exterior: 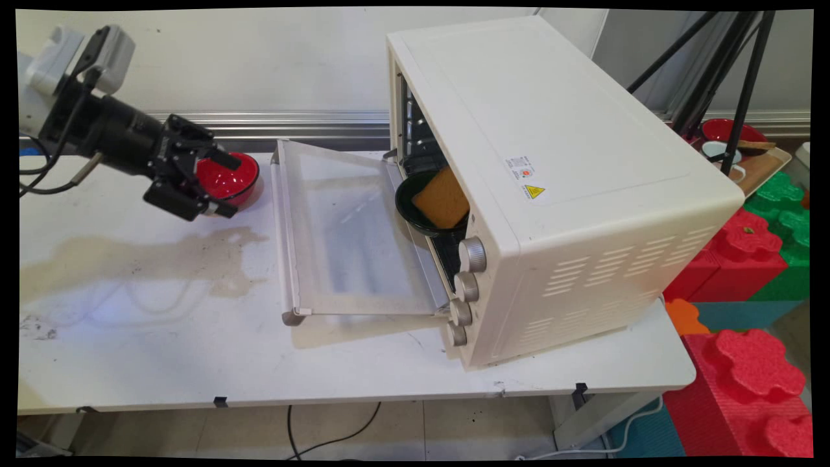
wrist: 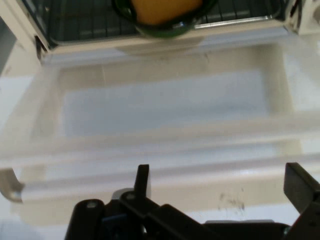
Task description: Close the oven
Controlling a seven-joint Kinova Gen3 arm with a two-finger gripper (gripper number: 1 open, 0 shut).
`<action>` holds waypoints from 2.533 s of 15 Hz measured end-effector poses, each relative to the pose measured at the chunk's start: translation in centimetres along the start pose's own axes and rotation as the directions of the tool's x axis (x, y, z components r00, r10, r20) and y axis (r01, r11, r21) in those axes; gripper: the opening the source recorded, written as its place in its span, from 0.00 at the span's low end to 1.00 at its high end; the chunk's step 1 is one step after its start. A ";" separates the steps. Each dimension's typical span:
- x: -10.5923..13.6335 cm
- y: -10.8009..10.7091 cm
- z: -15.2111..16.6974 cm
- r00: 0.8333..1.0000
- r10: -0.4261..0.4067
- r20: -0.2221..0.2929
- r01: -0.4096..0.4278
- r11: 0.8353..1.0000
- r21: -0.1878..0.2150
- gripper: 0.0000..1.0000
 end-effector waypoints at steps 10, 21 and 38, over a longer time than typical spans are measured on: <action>-3.0 0.4 -0.1 0.998 0.003 0.067 0.000 0.999 -0.042 1.00; -4.8 1.4 1.2 0.993 0.016 0.115 -0.005 0.995 -0.099 0.00; -4.6 2.4 9.7 0.986 -0.029 0.162 0.044 0.995 -0.093 0.00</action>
